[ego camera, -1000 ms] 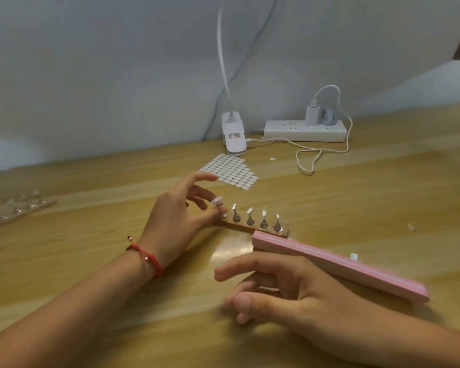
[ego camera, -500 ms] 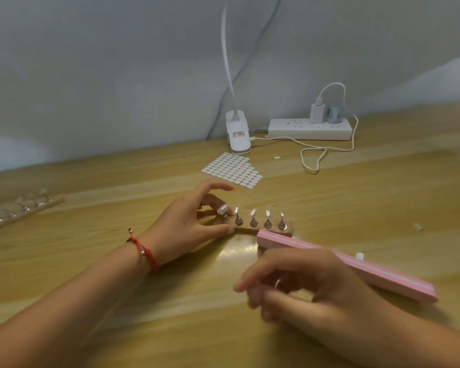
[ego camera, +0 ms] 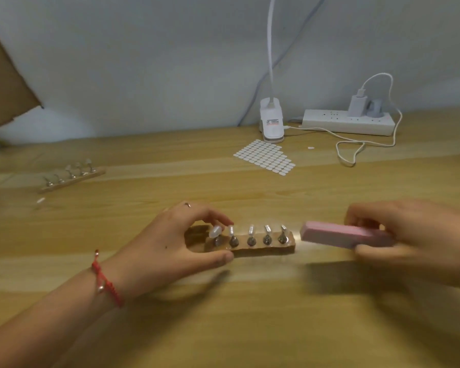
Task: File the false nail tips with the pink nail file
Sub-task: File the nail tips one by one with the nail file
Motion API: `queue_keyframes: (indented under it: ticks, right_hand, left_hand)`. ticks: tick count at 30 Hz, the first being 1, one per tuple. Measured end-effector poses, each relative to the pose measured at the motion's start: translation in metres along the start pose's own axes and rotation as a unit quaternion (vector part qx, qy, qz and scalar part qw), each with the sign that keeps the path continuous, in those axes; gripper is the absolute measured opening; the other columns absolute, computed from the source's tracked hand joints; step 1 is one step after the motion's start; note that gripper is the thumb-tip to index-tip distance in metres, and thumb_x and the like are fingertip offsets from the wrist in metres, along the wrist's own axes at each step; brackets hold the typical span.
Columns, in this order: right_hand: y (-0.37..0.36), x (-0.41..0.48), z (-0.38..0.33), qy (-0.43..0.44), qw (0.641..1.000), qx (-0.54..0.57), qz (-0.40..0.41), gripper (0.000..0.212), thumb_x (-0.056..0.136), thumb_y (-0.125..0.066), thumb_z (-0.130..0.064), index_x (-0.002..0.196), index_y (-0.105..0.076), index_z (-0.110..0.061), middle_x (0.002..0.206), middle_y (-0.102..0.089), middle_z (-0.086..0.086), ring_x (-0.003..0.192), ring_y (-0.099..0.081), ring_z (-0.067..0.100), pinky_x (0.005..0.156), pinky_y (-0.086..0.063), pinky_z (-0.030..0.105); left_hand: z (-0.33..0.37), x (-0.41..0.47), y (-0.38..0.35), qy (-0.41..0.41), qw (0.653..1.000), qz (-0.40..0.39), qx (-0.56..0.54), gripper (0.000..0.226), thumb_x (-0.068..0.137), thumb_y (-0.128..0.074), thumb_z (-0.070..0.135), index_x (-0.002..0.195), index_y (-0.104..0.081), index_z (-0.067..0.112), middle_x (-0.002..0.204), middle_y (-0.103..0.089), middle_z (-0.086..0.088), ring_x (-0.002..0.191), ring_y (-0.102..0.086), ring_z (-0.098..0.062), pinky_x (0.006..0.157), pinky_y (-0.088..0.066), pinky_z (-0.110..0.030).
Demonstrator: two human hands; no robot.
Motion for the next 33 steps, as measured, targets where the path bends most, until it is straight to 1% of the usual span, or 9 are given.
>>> queue_keyframes:
  ticks: [2, 5, 10, 14, 17, 19, 24, 29, 33]
  right_hand:
    - [0.006, 0.002, 0.002, 0.020, 0.990, 0.142, 0.007, 0.044, 0.060, -0.042, -0.071, 0.095, -0.055, -0.047, 0.082, -0.068, -0.022, 0.074, -0.064, 0.002, 0.065, -0.053, 0.030]
    - [0.005, 0.008, 0.001, 0.061, 0.938, 0.342, -0.004, 0.035, 0.068, -0.058, -0.055, 0.098, -0.063, -0.036, 0.079, -0.074, 0.005, 0.074, -0.073, 0.021, 0.067, -0.057, 0.030]
    - [-0.007, 0.013, -0.004, 0.088, 0.916, 0.383, 0.079, 0.028, 0.071, -0.060, -0.046, 0.092, -0.063, -0.028, 0.066, -0.066, 0.015, 0.051, -0.064, 0.027, 0.051, -0.052, 0.022]
    - [-0.012, 0.013, -0.012, 0.102, 0.897, 0.421, 0.093, 0.031, 0.075, -0.071, -0.043, 0.104, -0.066, -0.033, 0.067, -0.064, 0.014, 0.043, -0.057, 0.022, 0.045, -0.049, 0.022]
    - [-0.012, 0.012, -0.018, 0.105, 0.902, 0.403, 0.114, 0.053, 0.072, -0.065, -0.073, 0.116, -0.065, -0.042, 0.070, -0.064, 0.006, 0.043, -0.049, 0.008, 0.043, -0.041, 0.015]
    - [-0.011, 0.011, -0.021, 0.121, 0.916, 0.360, 0.130, 0.048, 0.079, -0.052, -0.079, 0.114, -0.065, -0.048, 0.070, -0.060, -0.001, 0.049, -0.047, 0.001, 0.044, -0.038, 0.013]
    - [-0.013, 0.000, -0.044, 0.185, 0.929, 0.274, 0.168, 0.041, 0.099, -0.034, -0.061, 0.133, -0.052, -0.049, 0.090, -0.058, -0.021, 0.076, -0.057, -0.002, 0.063, -0.038, 0.001]
    - [-0.022, -0.007, -0.057, 0.234, 0.929, 0.215, 0.192, 0.047, 0.097, -0.047, -0.036, 0.144, -0.047, -0.034, 0.112, -0.049, -0.008, 0.103, -0.054, 0.011, 0.081, -0.039, 0.007]
    - [-0.027, -0.011, -0.067, 0.251, 0.932, 0.178, 0.192, 0.046, 0.097, -0.048, -0.032, 0.142, -0.048, -0.037, 0.111, -0.048, -0.005, 0.102, -0.053, 0.017, 0.087, -0.037, 0.013]
  left_hand:
    - [0.003, 0.002, -0.003, 0.004, 1.000, 0.014, -0.010, 0.029, 0.066, -0.071, 0.056, 0.091, -0.066, 0.042, 0.098, -0.060, 0.023, 0.102, -0.052, 0.004, 0.080, -0.037, -0.003]
    - [0.007, 0.008, -0.006, 0.004, 0.999, 0.028, -0.020, 0.017, 0.070, -0.073, 0.048, 0.081, -0.069, 0.037, 0.094, -0.063, 0.018, 0.098, -0.055, -0.002, 0.082, -0.042, -0.013]
    - [0.012, 0.009, -0.007, -0.020, 0.998, 0.056, 0.015, 0.011, 0.072, -0.077, 0.042, 0.073, -0.067, 0.037, 0.094, -0.064, 0.021, 0.098, -0.052, -0.005, 0.091, -0.039, -0.031]
    - [0.018, 0.009, -0.003, -0.059, 0.992, 0.060, 0.093, 0.009, 0.071, -0.070, 0.046, 0.073, -0.062, 0.042, 0.096, -0.062, 0.023, 0.104, -0.047, -0.004, 0.095, -0.031, -0.034]
    - [0.024, 0.007, -0.001, -0.118, 0.983, 0.106, 0.091, 0.009, 0.075, -0.076, 0.032, 0.078, -0.068, 0.031, 0.094, -0.068, 0.021, 0.104, -0.058, -0.004, 0.099, -0.034, -0.036]
    - [0.028, 0.002, 0.000, -0.118, 0.981, 0.152, 0.005, 0.009, 0.075, -0.076, 0.028, 0.081, -0.071, 0.025, 0.088, -0.072, 0.017, 0.093, -0.065, -0.007, 0.095, -0.042, -0.035]
    - [0.039, -0.018, -0.013, -0.052, 0.954, 0.193, -0.223, 0.011, 0.075, -0.074, 0.029, 0.085, -0.076, 0.025, 0.084, -0.073, 0.009, 0.084, -0.067, -0.010, 0.077, -0.048, -0.014]
    - [0.047, -0.024, -0.027, -0.046, 0.951, 0.210, -0.221, 0.010, 0.080, -0.073, 0.031, 0.088, -0.072, 0.026, 0.091, -0.070, 0.018, 0.092, -0.062, 0.002, 0.080, -0.039, -0.007]
    - [0.051, -0.029, -0.034, -0.071, 0.953, 0.188, -0.225, 0.016, 0.081, -0.060, 0.028, 0.091, -0.071, 0.024, 0.091, -0.066, 0.016, 0.090, -0.060, -0.004, 0.079, -0.039, -0.008]
Point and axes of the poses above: each hand's wrist, its own x-axis towards the middle knuckle, its own y-axis out of the back of the hand, z = x × y, the point moved 1 cm from there along x, towards the middle knuckle
